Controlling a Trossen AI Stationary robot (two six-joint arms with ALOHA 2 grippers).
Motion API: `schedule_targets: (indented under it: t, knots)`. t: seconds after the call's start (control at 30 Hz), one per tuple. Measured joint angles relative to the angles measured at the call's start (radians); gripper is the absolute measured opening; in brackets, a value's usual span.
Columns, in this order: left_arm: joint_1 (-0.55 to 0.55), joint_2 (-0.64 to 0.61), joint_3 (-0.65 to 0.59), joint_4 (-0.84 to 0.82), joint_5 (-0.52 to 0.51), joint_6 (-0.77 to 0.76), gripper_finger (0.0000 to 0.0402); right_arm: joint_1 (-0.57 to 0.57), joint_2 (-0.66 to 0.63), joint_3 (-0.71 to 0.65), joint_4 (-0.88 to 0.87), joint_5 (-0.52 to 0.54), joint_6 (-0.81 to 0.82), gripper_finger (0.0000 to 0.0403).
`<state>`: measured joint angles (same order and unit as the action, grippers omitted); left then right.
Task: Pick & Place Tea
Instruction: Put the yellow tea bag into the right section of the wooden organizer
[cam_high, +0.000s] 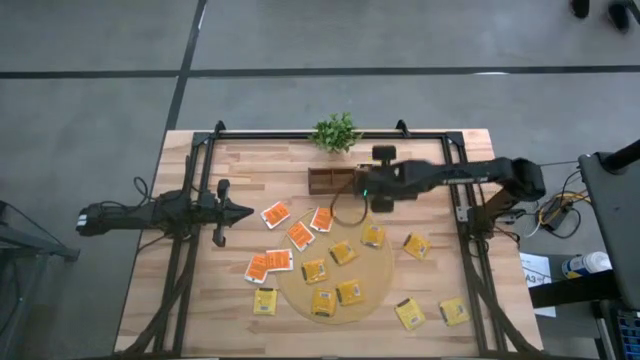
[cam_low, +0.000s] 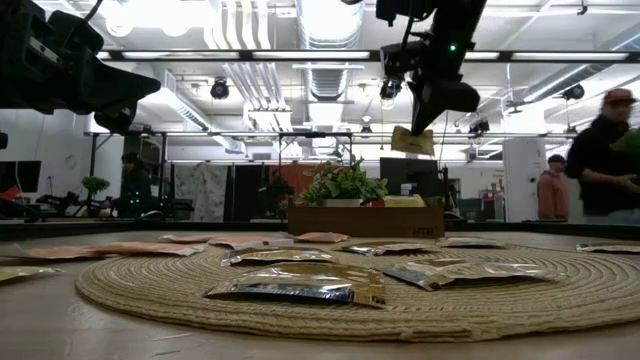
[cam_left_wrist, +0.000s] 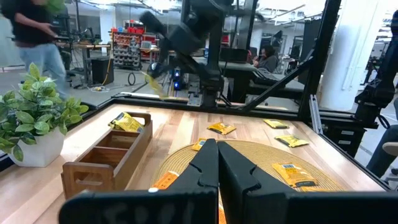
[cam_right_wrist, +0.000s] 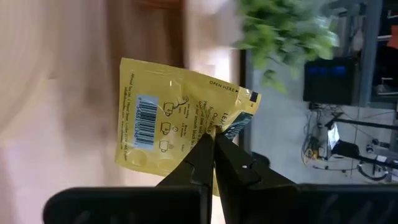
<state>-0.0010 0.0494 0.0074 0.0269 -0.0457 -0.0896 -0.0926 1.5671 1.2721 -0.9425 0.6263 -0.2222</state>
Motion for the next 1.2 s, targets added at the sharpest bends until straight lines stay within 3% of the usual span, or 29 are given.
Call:
schedule_targets:
  t: [0.33,0.93,1.2]
  knots:
    - [0.000,0.000,0.000,0.000,0.000,0.000,0.0000,-0.135,-0.048,-0.055,0.090,-0.055,-0.203,0.0008]
    - [0.000,0.000,0.000,0.000,0.000,0.000,0.0000,-0.150,0.053,-0.059,0.235,-0.131,-0.351,0.0008]
    - [0.000,0.000,0.000,0.000,0.000,0.000,0.0000,-0.187,0.072,-0.151,0.368,-0.118,-0.402,0.0008]
